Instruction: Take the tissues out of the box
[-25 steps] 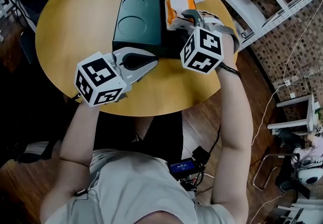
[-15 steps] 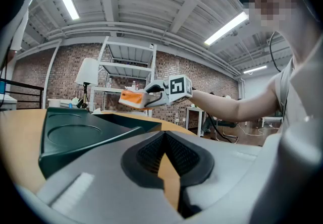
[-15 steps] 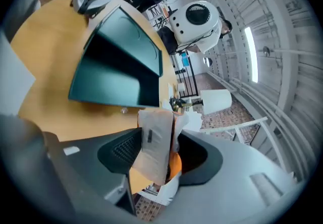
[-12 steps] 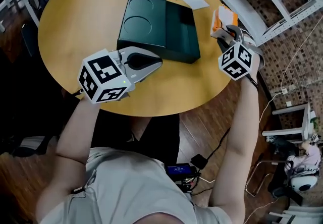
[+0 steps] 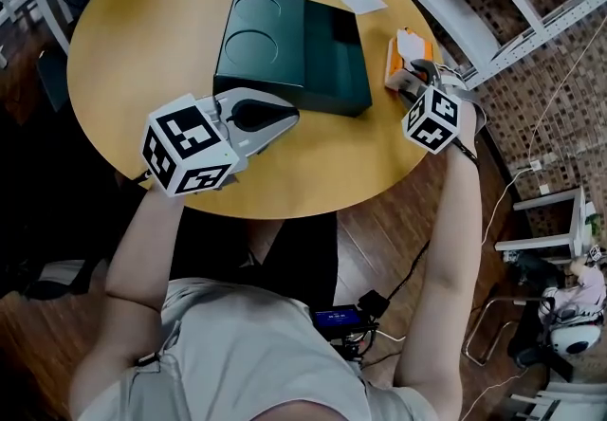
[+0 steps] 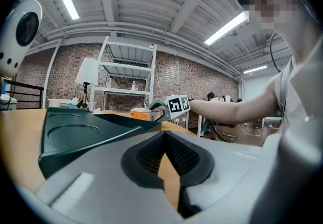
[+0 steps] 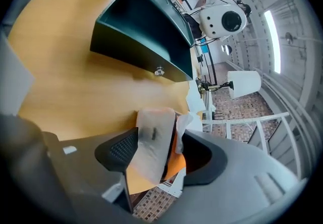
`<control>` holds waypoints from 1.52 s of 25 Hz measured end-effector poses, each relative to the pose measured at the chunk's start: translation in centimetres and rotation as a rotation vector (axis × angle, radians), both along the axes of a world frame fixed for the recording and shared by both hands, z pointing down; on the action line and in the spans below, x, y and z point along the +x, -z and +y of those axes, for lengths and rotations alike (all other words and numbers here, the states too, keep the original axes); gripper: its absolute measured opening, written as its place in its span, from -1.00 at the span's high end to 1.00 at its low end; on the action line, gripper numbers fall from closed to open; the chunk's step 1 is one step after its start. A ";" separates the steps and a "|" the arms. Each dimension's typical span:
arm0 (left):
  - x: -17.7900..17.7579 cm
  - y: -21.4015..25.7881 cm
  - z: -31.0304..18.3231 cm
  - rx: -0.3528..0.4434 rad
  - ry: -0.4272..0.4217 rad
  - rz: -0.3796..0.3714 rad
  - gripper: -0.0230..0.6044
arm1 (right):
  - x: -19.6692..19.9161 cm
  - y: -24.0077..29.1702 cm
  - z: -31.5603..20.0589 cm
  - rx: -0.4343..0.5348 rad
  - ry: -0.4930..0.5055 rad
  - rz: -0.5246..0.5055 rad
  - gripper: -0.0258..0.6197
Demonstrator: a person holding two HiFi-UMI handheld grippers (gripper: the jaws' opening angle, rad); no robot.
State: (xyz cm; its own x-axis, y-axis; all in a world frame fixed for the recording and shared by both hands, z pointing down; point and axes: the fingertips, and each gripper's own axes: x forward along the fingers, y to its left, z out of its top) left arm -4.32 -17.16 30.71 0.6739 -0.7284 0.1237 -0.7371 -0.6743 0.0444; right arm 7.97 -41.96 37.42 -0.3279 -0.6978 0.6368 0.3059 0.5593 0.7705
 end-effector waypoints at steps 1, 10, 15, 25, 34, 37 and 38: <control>0.0 0.0 0.0 0.000 0.000 0.000 0.92 | 0.2 0.0 -0.1 0.007 -0.001 0.002 0.06; -0.1 -0.1 -0.2 0.002 -0.001 0.001 0.93 | -1.5 7.5 3.3 0.006 0.092 -0.329 0.03; -0.1 0.0 -0.2 0.003 0.000 0.001 0.92 | -6.3 12.6 12.1 -0.437 0.321 -0.781 0.28; 0.0 -0.1 -0.2 0.004 0.000 0.000 0.93 | -9.8 10.5 19.9 -0.916 0.398 -1.035 0.85; 0.0 0.0 -0.2 0.003 -0.001 0.001 0.93 | -11.4 7.1 21.8 -1.151 0.458 -1.102 0.91; 0.1 0.0 -0.1 0.002 -0.001 0.002 0.93 | -11.5 6.8 22.0 -1.187 0.456 -1.100 0.92; 0.0 0.0 -0.1 0.002 -0.001 0.001 0.93 | -11.6 6.7 22.2 -1.193 0.457 -1.090 0.92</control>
